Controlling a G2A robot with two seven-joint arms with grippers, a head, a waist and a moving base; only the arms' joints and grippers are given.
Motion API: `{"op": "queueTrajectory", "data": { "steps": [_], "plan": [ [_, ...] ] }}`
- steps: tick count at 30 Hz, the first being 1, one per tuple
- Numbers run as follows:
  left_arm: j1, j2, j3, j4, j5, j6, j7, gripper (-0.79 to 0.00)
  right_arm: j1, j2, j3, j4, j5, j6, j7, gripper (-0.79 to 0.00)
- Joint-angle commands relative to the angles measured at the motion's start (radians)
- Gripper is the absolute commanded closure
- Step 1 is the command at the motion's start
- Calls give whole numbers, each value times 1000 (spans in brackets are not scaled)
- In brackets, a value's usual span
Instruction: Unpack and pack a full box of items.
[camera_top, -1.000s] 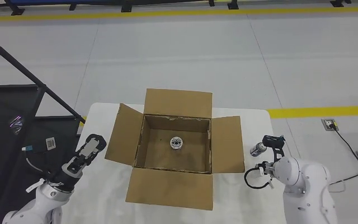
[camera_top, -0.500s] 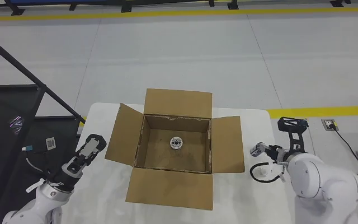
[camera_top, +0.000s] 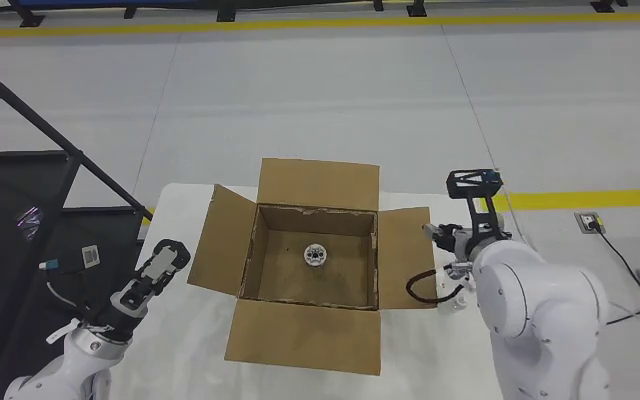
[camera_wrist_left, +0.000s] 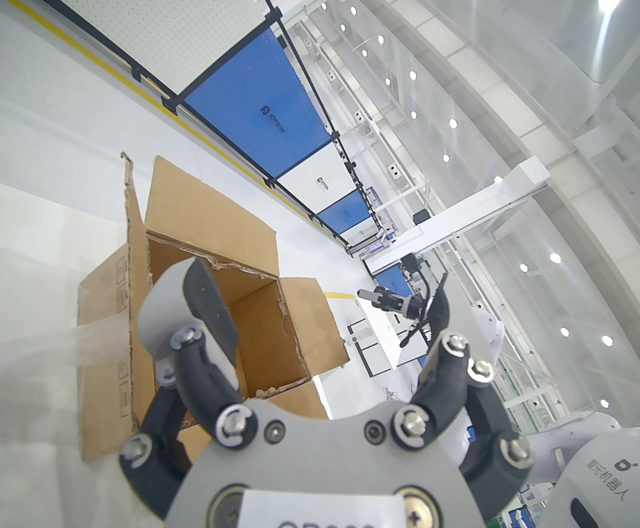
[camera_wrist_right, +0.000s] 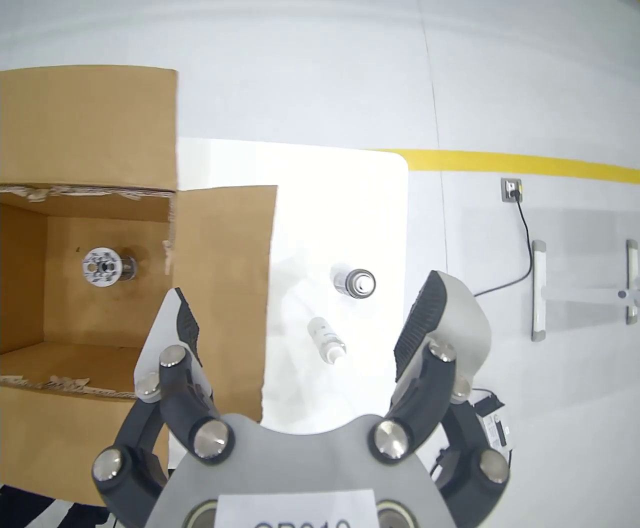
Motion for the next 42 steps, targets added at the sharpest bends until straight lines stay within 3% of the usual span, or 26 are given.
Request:
{"op": "queueTrajectory", "data": {
  "steps": [1, 7, 17, 25, 32, 33, 34, 35, 36, 40, 42],
  "plan": [
    [0, 0, -1, 0, 2, 2, 4, -785, 31, -6, -50, 25, 42, -19, 0, -785],
    [17, 5, -30, -16, 22, 5, 40, -785, 178, -38, -251, 243, 156, -47, -12, -785],
    [85, 11, -110, -37, -12, 7, 73, -785, 427, -149, -548, 893, 407, -54, -245, -785],
    [100, 11, -115, -44, -14, 8, 77, -785, 524, -246, -649, 1288, 584, -77, -463, -785],
    [100, 11, -115, -44, -14, 8, 77, -785, 564, -307, -671, 1501, 671, -94, -606, -785],
    [100, 11, -115, -44, -14, 8, 77, -785, 568, -314, -674, 1523, 679, -101, -618, -714],
    [100, 11, -115, -44, -14, 8, 77, -785, 573, -321, -678, 1545, 682, -104, -628, -594],
    [100, 11, -115, -44, -14, 8, 77, -785, 578, -327, -681, 1562, 685, -106, -635, -391],
    [100, 11, -115, -44, -14, 8, 77, -785, 582, -334, -684, 1578, 688, -107, -641, -308],
    [100, 11, -115, -44, -14, 8, 77, -785, 596, -355, -689, 1626, 697, -102, -675, -95],
    [100, 11, -115, -44, -14, 8, 77, -785, 602, -362, -690, 1641, 699, -103, -687, -31]
  ]
}}
